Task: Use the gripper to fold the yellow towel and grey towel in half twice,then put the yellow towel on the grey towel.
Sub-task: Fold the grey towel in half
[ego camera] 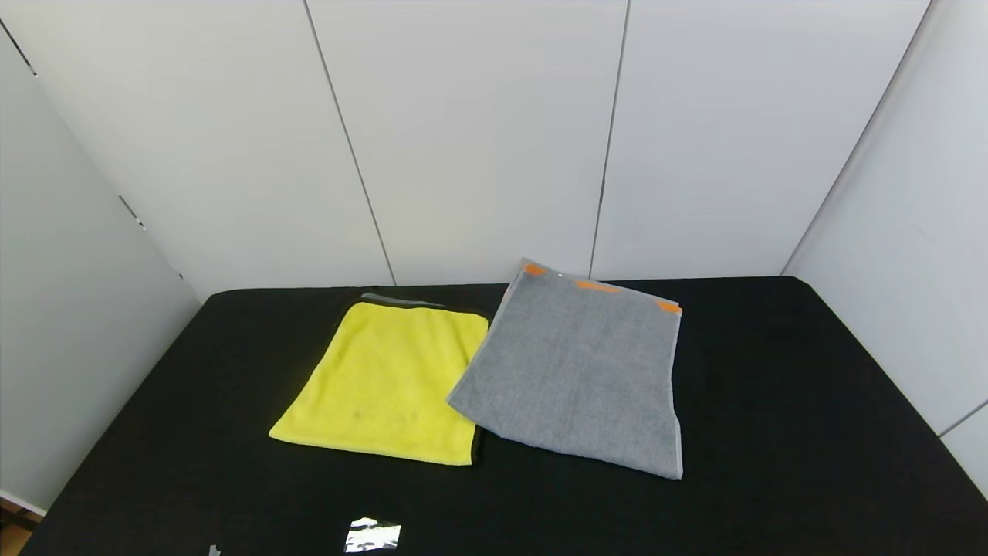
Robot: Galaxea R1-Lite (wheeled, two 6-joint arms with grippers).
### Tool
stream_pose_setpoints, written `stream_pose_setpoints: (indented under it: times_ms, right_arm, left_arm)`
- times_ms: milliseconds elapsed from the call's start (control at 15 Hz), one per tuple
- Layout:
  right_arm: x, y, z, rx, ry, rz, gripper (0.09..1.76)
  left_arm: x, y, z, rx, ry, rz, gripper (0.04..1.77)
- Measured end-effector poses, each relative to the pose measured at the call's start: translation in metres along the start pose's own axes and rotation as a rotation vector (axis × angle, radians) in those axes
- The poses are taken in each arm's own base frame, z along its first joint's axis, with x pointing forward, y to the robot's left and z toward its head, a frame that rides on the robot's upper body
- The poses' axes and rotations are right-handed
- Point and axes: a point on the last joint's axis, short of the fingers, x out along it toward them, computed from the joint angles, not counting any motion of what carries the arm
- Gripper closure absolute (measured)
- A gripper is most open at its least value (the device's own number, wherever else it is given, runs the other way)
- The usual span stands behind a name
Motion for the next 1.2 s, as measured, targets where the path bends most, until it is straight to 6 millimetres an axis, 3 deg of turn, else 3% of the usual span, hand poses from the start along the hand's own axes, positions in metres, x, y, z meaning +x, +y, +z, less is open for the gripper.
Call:
stream_pose_setpoints:
  times_ms: [333, 600, 867, 1200]
  right_arm:
    - [0.031, 0.001, 0.032, 0.007, 0.118, 0.083, 0.09]
    - [0.068, 0.001, 0.048, 0.022, 0.243, 0.145, 0.09]
    - [0.107, 0.003, 0.053, 0.029, 0.367, 0.192, 0.09]
    - [0.147, 0.015, 0.045, 0.013, 0.516, 0.262, 0.09]
  left_arm:
    - [0.035, 0.001, 0.042, 0.019, 0.097, -0.072, 0.05]
    - [0.077, -0.005, 0.065, 0.072, 0.211, -0.151, 0.05]
    - [0.119, -0.023, 0.075, 0.120, 0.312, -0.266, 0.05]
    - [0.172, -0.051, 0.074, 0.162, 0.440, -0.357, 0.05]
